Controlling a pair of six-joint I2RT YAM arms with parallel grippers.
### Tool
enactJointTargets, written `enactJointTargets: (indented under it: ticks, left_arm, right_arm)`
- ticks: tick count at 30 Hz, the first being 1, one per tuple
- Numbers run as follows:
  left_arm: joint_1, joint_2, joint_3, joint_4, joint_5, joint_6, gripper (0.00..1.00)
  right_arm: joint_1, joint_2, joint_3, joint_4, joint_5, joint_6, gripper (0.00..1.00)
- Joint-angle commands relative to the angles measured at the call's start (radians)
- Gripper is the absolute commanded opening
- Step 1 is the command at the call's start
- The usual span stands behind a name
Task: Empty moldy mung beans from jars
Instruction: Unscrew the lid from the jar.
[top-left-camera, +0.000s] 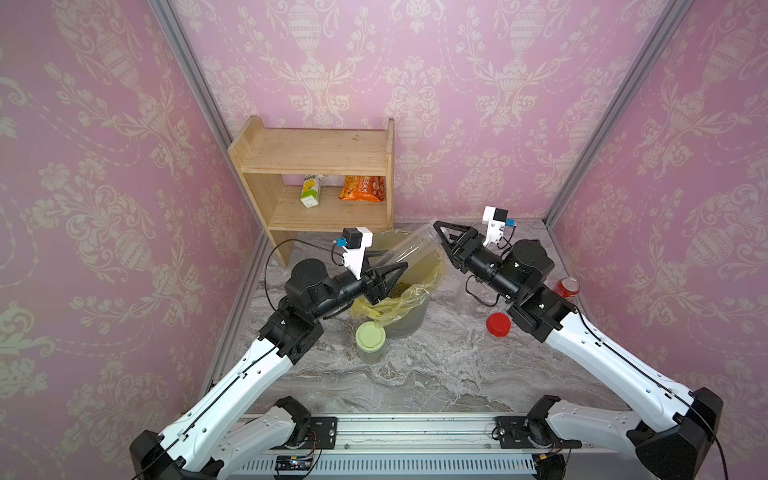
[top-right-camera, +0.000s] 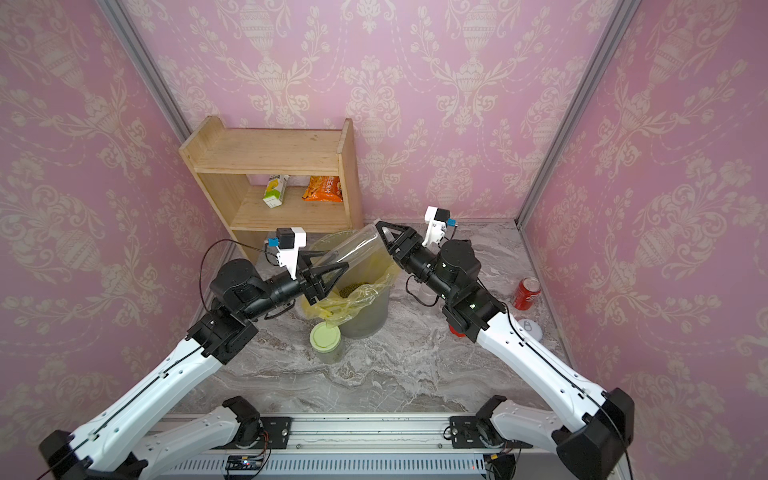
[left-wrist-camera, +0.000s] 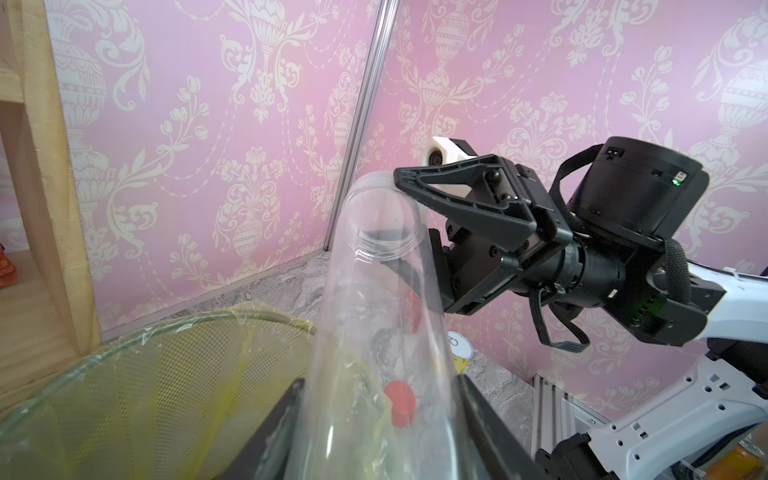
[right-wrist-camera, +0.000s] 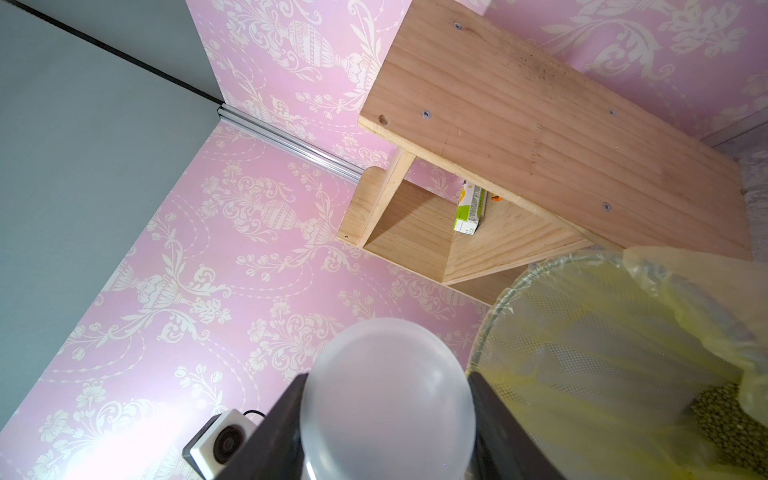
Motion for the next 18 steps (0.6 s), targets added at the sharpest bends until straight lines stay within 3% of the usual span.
enactJointTargets:
  ticks: [1, 9, 18]
  left_arm:
    - [0.012, -0.02, -0.008, 0.082, 0.015, -0.062, 0.31]
    - [0.045, -0.026, -0.03, 0.094, 0.075, -0.045, 0.31]
    - [0.143, 0.033, -0.022, 0.144, 0.202, -0.157, 0.31]
  right_arm:
    - [-0.002, -0.013, -0.02, 0.053, 0.009, -0.021, 0.51]
    - [-0.002, 0.012, -0.043, 0.175, -0.026, -0.036, 0.5]
    - [-0.002, 0.005, -0.075, 0.24, -0.034, -0.077, 0.51]
